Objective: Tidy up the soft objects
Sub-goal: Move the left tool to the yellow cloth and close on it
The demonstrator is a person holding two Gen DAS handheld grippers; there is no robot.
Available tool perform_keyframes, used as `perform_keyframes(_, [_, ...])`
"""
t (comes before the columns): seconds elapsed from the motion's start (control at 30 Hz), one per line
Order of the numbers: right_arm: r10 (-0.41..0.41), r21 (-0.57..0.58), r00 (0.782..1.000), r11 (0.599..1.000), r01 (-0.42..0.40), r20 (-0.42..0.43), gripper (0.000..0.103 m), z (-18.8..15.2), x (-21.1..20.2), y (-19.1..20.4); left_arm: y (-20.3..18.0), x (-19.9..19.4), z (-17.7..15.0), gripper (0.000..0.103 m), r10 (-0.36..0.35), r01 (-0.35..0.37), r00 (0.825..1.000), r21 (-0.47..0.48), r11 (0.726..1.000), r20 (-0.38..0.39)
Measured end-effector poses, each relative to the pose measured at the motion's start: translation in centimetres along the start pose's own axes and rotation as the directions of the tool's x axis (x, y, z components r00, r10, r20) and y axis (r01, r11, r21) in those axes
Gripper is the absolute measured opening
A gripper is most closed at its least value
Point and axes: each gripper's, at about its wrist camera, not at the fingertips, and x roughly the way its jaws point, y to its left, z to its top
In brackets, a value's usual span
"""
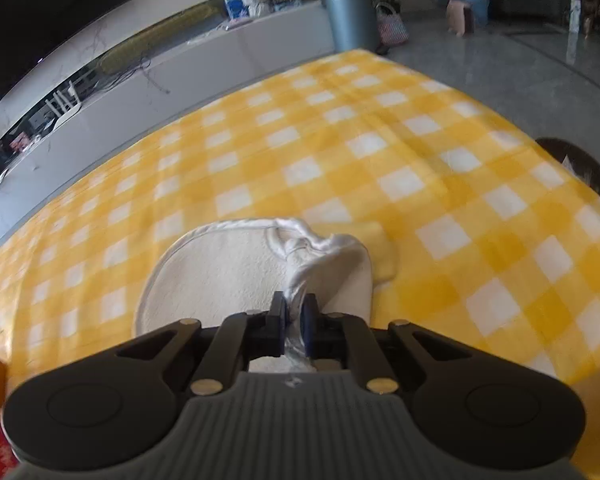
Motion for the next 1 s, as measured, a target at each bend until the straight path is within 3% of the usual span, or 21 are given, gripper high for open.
perform_keyframes(0.23, [0.060,-0.073,0.994,0.995,-0.067,-0.094,0.006,-3.8,-6.5,-0.3,1.9,-1.4,0.5,0.096,0.003,-0.004,1.000,-0.087,0.996,-0.005])
perform_keyframes(0.37, [0.002,-0.121,0.993,0.992,-0.017,-0.122,0.006,-5.2,-6.4,-0.7,2.4,-1.8,0.5,0.096,-0.013,0.012,1.000,-0.091,0.996,-0.016])
perform_keyframes(0.53, [-0.035,-0.142,0.990,0.990,0.015,-0.138,0.006,-5.6,-5.9,-1.2,2.1,-1.6,1.1,0.096,0.019,-0.019,1.000,-0.052,0.998,0.005])
perform_keyframes(0.63, [-0.051,-0.153,0.991,0.988,0.032,-0.120,0.006,-5.5,-5.6,-1.2,1.5,-0.5,1.6,0.096,0.073,-0.073,0.997,-0.018,0.997,-0.010])
perform_keyframes(1.0, [-0.090,-0.190,0.993,0.979,0.074,-0.078,0.006,-5.0,-5.8,-1.0,0.5,4.0,4.2,0.096,0.070,-0.069,0.997,0.012,0.998,-0.044])
